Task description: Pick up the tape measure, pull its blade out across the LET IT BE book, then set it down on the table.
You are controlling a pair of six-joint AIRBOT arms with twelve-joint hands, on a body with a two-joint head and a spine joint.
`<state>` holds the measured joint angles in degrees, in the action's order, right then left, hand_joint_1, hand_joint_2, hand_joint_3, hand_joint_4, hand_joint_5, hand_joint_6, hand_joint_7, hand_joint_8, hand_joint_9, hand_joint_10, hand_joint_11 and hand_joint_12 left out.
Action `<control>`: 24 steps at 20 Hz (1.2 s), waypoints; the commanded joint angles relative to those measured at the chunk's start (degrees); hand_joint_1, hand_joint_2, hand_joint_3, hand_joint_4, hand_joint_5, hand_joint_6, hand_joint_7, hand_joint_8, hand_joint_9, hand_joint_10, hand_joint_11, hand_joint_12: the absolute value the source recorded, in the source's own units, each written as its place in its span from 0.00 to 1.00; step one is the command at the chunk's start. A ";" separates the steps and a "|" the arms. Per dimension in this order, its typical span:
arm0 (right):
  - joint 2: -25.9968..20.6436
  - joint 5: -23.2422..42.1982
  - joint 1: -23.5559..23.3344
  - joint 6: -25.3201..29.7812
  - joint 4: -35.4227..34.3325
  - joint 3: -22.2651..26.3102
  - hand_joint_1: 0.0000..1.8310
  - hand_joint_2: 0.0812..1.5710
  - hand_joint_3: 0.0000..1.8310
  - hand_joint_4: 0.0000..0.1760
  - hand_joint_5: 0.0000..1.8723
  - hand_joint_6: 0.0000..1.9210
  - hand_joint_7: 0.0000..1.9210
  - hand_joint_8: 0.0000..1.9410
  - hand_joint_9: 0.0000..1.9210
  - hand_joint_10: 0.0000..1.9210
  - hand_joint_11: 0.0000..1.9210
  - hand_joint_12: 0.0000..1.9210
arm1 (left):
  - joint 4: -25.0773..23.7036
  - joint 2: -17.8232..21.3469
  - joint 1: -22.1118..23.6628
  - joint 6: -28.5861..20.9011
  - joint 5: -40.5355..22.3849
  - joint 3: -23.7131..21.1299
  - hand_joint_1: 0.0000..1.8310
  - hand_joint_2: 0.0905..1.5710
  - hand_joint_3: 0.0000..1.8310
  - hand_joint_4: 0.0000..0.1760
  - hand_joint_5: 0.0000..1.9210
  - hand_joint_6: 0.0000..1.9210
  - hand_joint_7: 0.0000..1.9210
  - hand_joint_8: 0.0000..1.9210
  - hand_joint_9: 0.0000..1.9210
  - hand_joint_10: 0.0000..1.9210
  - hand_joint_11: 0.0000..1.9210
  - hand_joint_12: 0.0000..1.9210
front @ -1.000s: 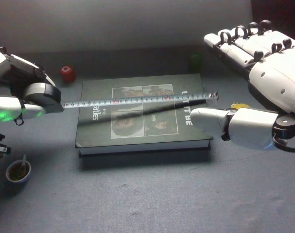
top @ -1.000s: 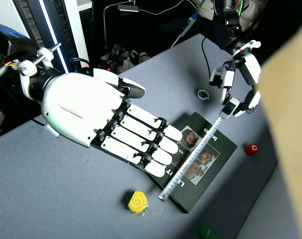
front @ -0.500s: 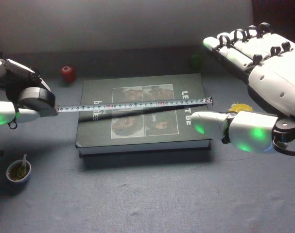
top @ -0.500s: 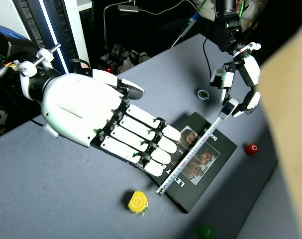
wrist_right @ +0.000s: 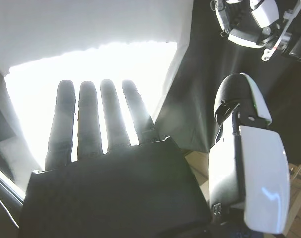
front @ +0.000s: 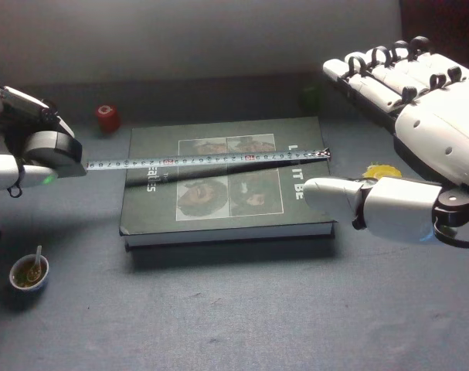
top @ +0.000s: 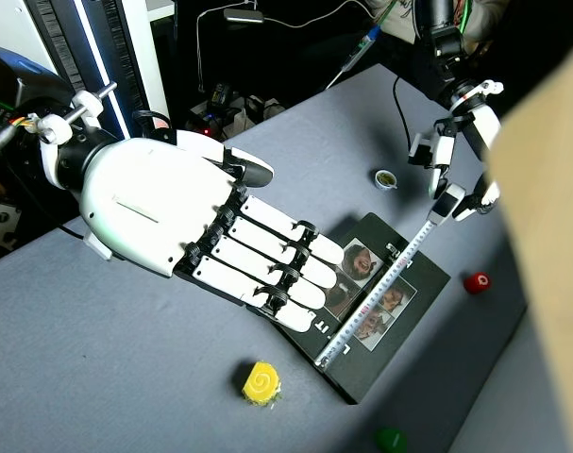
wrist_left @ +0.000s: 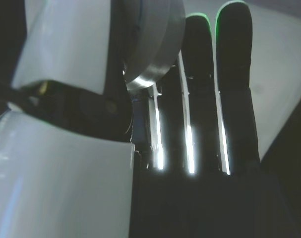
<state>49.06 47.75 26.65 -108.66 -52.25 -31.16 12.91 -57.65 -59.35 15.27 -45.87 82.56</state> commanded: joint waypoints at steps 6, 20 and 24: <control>-0.18 4.47 -0.50 0.46 3.83 0.21 0.00 0.67 0.00 0.00 0.00 0.00 0.00 0.00 0.00 0.00 0.00 0.14 | 1.44 -0.36 -1.77 -1.65 -7.75 0.65 0.75 0.69 0.00 0.00 0.52 0.39 0.53 0.49 0.45 0.69 0.41 0.59; -0.22 4.52 -0.50 0.57 3.87 0.28 0.00 0.68 0.00 0.00 0.00 0.00 0.00 0.00 0.00 0.00 0.00 0.13 | 1.40 -0.28 -2.54 -2.44 -9.08 -0.33 0.75 0.69 0.00 0.00 0.52 0.38 0.53 0.50 0.45 0.69 0.42 0.59; -0.22 4.52 -0.54 0.58 3.87 0.27 0.00 0.68 0.00 0.00 0.00 0.00 0.00 0.00 0.00 0.00 0.00 0.13 | 1.42 0.71 -1.36 -2.72 -9.11 -2.38 0.75 0.69 0.00 0.00 0.52 0.38 0.53 0.50 0.45 0.69 0.42 0.59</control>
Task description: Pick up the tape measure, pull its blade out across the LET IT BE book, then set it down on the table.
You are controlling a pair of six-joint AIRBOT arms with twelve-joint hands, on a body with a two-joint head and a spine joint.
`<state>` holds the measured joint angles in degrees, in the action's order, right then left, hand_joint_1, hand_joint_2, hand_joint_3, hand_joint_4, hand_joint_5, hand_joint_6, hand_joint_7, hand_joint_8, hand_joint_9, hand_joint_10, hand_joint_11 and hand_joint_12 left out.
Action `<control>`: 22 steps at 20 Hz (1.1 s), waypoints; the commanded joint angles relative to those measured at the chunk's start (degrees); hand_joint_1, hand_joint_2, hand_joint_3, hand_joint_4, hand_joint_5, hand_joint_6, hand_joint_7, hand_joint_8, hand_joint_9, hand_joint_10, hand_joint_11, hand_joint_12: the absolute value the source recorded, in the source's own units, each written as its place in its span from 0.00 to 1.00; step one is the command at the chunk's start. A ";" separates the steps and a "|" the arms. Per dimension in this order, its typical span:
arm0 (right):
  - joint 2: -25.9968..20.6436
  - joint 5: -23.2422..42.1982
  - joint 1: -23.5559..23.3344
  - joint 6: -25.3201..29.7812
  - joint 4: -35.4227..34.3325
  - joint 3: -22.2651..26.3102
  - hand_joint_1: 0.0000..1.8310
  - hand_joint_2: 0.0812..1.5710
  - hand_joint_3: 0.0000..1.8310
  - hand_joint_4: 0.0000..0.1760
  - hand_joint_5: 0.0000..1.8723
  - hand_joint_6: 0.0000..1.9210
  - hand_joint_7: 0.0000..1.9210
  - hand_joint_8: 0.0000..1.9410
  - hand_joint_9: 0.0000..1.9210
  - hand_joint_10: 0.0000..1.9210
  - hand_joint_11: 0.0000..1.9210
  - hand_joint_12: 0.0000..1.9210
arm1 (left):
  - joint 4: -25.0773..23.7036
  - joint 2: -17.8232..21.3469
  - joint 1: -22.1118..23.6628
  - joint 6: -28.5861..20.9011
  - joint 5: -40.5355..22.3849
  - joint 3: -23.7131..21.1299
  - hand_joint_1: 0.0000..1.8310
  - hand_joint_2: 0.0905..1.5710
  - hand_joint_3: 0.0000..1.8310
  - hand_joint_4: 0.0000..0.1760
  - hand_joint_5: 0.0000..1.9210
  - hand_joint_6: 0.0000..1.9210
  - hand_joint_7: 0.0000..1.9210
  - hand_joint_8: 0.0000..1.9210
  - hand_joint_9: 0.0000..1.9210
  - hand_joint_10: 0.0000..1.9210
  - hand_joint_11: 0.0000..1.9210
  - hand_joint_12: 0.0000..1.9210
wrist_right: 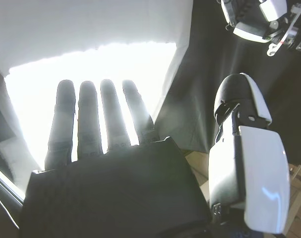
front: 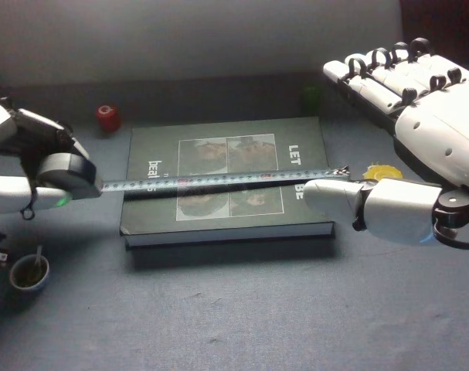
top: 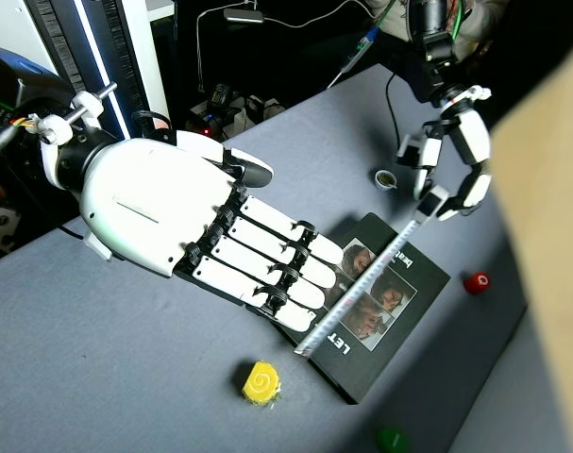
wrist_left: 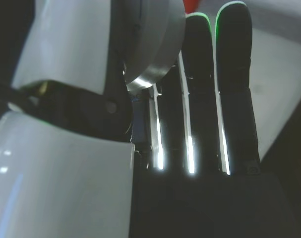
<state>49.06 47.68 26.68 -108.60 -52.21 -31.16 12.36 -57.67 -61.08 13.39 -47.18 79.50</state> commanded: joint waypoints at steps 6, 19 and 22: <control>-0.22 4.35 -0.54 0.51 3.86 0.27 0.00 0.68 0.00 0.00 0.00 0.00 0.00 0.00 0.00 0.00 0.00 0.10 | 0.71 2.90 3.33 -0.81 -7.66 -2.29 0.75 0.69 0.00 0.00 0.52 0.38 0.53 0.50 0.45 0.70 0.42 0.59; -0.47 4.39 -0.68 1.16 5.25 0.28 0.00 0.68 0.00 0.00 0.00 0.00 0.00 0.00 0.00 0.00 0.00 0.07 | 0.46 13.84 0.66 1.29 -3.20 -17.72 0.75 0.68 0.00 0.00 0.54 0.36 0.53 0.49 0.45 0.69 0.43 0.59; -0.52 4.60 -0.58 1.21 5.31 0.28 0.00 0.69 0.00 0.00 0.00 0.00 0.00 0.00 0.00 0.00 0.00 0.06 | 2.05 15.16 -1.96 1.97 -4.10 -21.10 0.75 0.68 0.00 0.00 0.54 0.36 0.54 0.48 0.45 0.69 0.42 0.58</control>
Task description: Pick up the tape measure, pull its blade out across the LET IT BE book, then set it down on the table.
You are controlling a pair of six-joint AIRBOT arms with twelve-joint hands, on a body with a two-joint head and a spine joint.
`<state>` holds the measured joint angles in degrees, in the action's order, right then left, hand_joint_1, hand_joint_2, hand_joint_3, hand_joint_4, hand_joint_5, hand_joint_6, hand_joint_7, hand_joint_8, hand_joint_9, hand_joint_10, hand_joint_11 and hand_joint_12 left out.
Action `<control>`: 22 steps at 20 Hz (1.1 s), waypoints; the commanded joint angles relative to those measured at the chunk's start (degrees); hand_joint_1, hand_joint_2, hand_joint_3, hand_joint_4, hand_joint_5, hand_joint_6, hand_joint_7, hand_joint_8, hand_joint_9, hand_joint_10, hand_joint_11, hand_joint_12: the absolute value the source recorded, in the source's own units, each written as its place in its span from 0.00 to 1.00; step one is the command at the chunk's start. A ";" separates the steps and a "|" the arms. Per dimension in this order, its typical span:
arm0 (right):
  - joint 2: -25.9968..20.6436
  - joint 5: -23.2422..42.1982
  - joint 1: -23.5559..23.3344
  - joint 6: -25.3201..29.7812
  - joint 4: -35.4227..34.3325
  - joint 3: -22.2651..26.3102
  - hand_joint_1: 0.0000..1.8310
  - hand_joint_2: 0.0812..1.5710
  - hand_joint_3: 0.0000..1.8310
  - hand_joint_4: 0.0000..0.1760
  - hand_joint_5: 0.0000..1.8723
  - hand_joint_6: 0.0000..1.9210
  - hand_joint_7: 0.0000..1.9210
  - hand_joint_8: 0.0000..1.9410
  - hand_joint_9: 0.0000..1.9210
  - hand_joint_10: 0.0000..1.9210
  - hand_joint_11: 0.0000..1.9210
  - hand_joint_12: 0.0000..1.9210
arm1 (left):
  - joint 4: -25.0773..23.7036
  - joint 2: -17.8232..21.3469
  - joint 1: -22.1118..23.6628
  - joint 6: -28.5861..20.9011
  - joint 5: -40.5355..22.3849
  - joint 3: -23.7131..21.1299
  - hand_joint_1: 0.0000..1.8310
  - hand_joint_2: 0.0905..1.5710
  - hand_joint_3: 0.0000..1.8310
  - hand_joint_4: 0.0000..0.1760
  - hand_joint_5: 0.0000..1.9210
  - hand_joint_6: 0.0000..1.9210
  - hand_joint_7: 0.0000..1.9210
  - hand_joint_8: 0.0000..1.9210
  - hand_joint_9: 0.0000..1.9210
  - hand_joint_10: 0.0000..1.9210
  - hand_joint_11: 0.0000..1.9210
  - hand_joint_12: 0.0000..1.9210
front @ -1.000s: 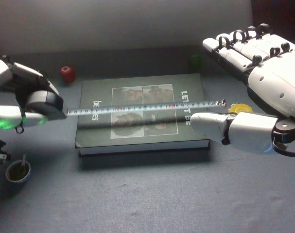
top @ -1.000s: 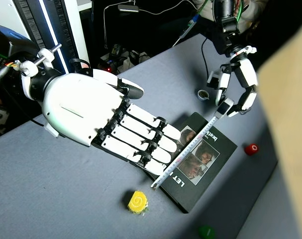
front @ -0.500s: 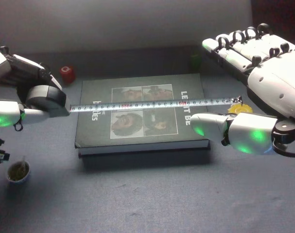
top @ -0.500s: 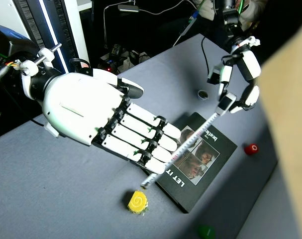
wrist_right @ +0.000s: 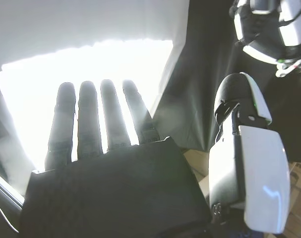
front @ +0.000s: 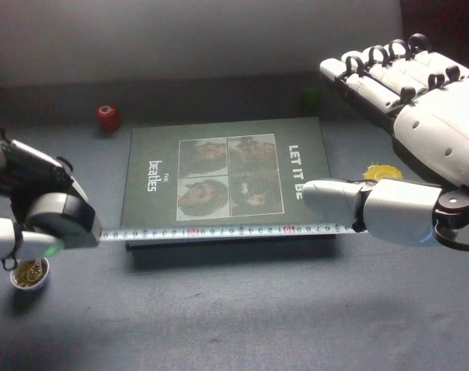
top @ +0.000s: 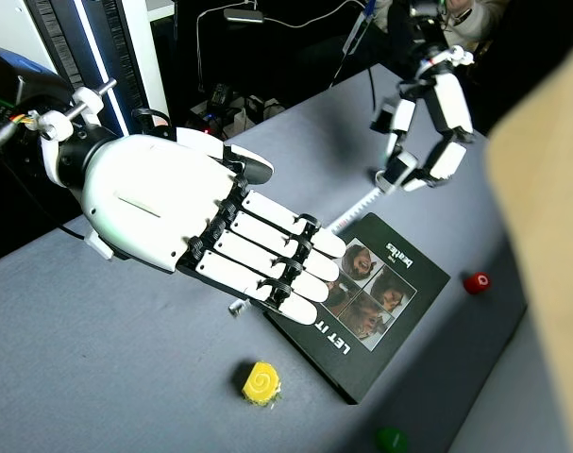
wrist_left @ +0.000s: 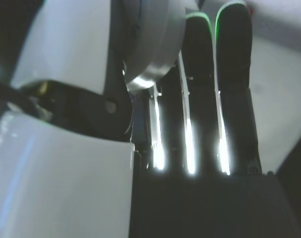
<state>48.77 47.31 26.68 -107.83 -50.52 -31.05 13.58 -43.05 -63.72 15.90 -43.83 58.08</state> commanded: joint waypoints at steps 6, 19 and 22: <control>-0.23 5.06 -0.38 0.57 3.89 0.17 0.00 0.69 0.00 0.00 0.00 0.00 0.00 0.00 0.00 0.00 0.00 0.07 | 2.49 -1.21 -2.18 0.27 -10.52 -1.14 0.75 0.68 0.00 0.00 0.53 0.37 0.54 0.48 0.45 0.69 0.42 0.58; -0.20 4.84 0.01 0.89 4.55 0.17 0.00 0.69 0.00 0.00 0.00 0.00 0.00 0.00 0.00 0.00 0.00 0.09 | 2.58 -6.89 -5.39 1.26 -12.96 2.13 0.75 0.69 0.00 0.00 0.52 0.37 0.54 0.48 0.45 0.69 0.42 0.58; -0.18 4.80 0.17 0.89 4.84 0.18 0.00 0.69 0.00 0.00 0.00 0.00 0.00 0.00 0.00 0.00 0.00 0.09 | 2.32 -7.37 -5.32 1.26 -13.14 3.17 0.75 0.69 0.00 0.00 0.52 0.37 0.53 0.50 0.45 0.69 0.42 0.59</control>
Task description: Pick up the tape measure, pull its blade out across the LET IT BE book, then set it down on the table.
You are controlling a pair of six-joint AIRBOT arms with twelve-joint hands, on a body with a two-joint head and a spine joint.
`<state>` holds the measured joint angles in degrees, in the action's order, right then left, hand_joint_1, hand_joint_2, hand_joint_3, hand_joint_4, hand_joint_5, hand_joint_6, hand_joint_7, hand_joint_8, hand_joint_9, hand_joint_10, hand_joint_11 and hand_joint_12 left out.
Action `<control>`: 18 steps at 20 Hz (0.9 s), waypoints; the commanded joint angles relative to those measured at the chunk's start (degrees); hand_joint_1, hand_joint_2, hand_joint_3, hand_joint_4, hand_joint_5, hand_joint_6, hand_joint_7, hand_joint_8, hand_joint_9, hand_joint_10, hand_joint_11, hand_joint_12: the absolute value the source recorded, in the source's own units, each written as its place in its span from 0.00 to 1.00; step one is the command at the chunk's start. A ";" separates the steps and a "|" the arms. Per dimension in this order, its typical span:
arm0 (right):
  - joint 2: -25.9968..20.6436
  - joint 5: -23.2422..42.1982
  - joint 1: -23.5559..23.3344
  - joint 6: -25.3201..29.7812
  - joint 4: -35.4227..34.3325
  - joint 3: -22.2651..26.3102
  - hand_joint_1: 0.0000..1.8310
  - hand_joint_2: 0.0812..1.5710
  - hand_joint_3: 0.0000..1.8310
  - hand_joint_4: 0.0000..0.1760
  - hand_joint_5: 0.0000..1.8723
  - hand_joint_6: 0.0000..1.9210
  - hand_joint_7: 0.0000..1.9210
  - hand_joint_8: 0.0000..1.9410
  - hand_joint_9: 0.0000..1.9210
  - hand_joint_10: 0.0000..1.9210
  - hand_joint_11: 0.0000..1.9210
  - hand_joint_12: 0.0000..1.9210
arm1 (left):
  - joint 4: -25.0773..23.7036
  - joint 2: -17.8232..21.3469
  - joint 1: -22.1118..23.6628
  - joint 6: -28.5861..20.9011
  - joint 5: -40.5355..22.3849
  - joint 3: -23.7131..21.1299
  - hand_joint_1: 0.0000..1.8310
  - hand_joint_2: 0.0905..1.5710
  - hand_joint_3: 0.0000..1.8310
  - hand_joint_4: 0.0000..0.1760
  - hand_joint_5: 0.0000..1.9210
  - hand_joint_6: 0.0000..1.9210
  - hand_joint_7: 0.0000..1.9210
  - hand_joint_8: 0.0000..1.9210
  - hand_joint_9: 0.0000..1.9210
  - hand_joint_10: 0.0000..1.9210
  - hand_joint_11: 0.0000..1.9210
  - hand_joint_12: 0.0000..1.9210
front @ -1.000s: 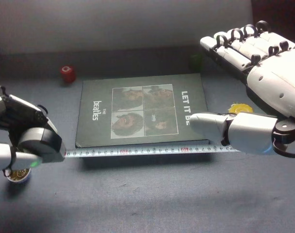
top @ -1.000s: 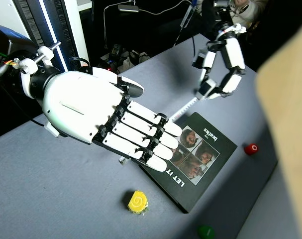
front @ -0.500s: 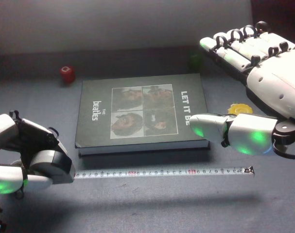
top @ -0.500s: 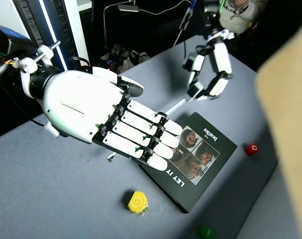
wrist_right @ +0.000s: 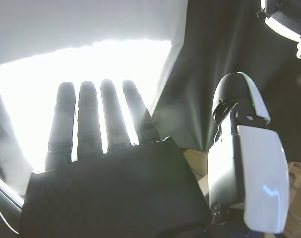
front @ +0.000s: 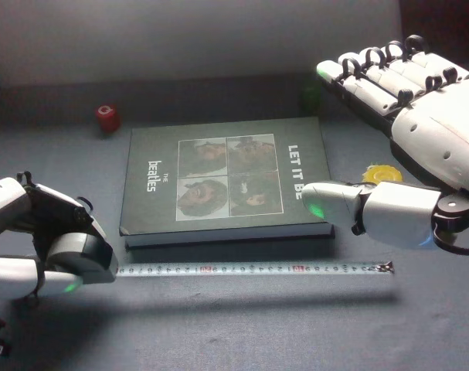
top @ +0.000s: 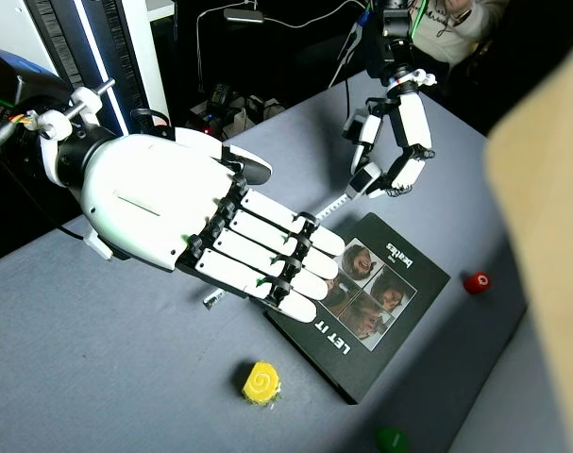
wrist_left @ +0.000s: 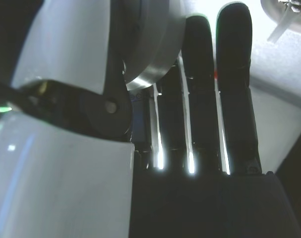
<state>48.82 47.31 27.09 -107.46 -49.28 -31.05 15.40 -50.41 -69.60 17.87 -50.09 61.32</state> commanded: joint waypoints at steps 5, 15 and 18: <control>-0.22 4.76 -0.12 0.57 3.86 0.18 0.01 0.69 0.00 0.00 0.00 0.00 0.00 0.00 0.00 0.00 0.00 0.10 | -0.06 -0.92 0.68 -0.47 -6.88 0.94 0.75 0.69 0.00 0.00 0.52 0.38 0.54 0.50 0.45 0.69 0.41 0.59; -0.10 4.93 -0.12 0.58 4.02 0.17 0.01 0.69 0.00 0.00 0.00 0.00 0.00 0.00 0.00 0.00 0.00 0.10 | -0.39 -1.71 0.59 0.50 -7.08 1.44 0.52 0.70 0.00 0.00 0.41 0.23 0.45 0.13 0.44 0.09 0.32 0.40; -0.07 4.98 -0.13 0.57 4.02 0.17 0.01 0.69 0.00 0.00 0.00 0.00 0.00 0.00 0.00 0.00 0.00 0.10 | -0.39 -1.69 0.56 1.05 -7.07 1.46 0.41 0.67 0.00 0.00 0.39 0.00 0.43 0.00 0.40 0.00 0.28 0.26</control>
<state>48.84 47.29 27.44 -107.26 -48.82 -31.05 14.37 -52.05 -69.52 19.25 -50.70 62.50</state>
